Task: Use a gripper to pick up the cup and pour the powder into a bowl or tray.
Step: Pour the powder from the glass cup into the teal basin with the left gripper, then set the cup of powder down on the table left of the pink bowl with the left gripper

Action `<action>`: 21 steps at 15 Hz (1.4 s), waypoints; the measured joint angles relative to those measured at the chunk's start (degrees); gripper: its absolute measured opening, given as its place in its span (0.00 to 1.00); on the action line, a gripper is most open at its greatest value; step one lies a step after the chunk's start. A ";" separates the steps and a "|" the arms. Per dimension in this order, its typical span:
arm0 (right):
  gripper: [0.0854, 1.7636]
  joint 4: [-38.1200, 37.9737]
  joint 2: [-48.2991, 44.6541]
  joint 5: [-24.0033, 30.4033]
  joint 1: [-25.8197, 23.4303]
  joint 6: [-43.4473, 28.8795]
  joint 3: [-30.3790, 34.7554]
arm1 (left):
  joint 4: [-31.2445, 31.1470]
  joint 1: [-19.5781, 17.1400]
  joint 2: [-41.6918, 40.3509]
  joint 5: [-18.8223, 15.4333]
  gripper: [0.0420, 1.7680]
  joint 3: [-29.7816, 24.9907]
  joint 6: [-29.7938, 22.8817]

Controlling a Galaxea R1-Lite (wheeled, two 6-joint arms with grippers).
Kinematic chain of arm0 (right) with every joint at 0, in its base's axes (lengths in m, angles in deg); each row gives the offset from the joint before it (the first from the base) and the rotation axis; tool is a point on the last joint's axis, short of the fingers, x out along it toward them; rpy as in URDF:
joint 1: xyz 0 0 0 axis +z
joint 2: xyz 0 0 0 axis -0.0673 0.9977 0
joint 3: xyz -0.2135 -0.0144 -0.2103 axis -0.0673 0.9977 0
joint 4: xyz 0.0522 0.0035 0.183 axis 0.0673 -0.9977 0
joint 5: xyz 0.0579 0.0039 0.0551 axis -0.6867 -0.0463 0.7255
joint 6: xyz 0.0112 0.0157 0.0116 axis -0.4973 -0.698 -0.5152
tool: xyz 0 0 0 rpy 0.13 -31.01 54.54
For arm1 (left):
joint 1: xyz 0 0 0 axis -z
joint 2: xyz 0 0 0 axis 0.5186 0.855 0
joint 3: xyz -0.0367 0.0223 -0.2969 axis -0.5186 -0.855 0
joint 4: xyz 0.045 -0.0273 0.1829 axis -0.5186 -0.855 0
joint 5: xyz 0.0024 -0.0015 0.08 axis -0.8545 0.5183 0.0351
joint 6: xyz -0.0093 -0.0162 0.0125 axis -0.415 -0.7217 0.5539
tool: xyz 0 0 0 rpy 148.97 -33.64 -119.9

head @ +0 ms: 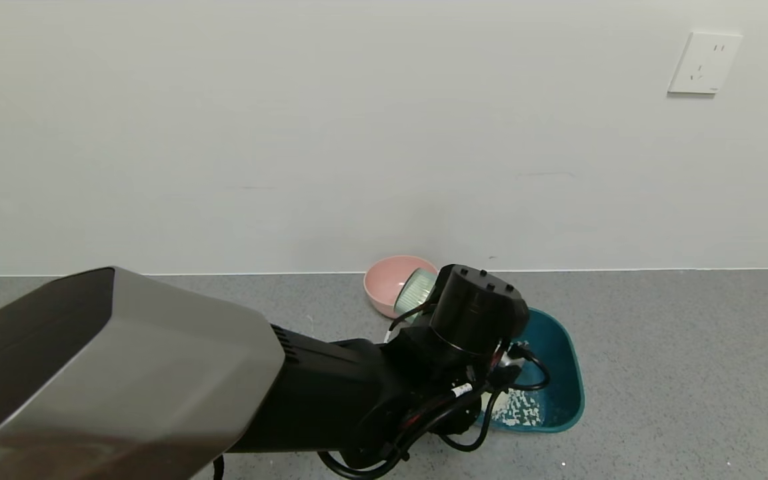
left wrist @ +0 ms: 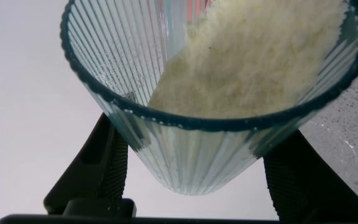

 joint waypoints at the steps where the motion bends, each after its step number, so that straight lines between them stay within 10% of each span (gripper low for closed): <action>1: 0.97 0.00 0.00 -0.05 0.00 0.02 0.00 | 0.04 0.20 0.06 0.50 0.70 0.00 0.39; 21: 0.97 0.00 0.00 0.00 0.00 0.00 0.00 | 0.66 1.43 0.34 5.24 0.70 0.26 5.92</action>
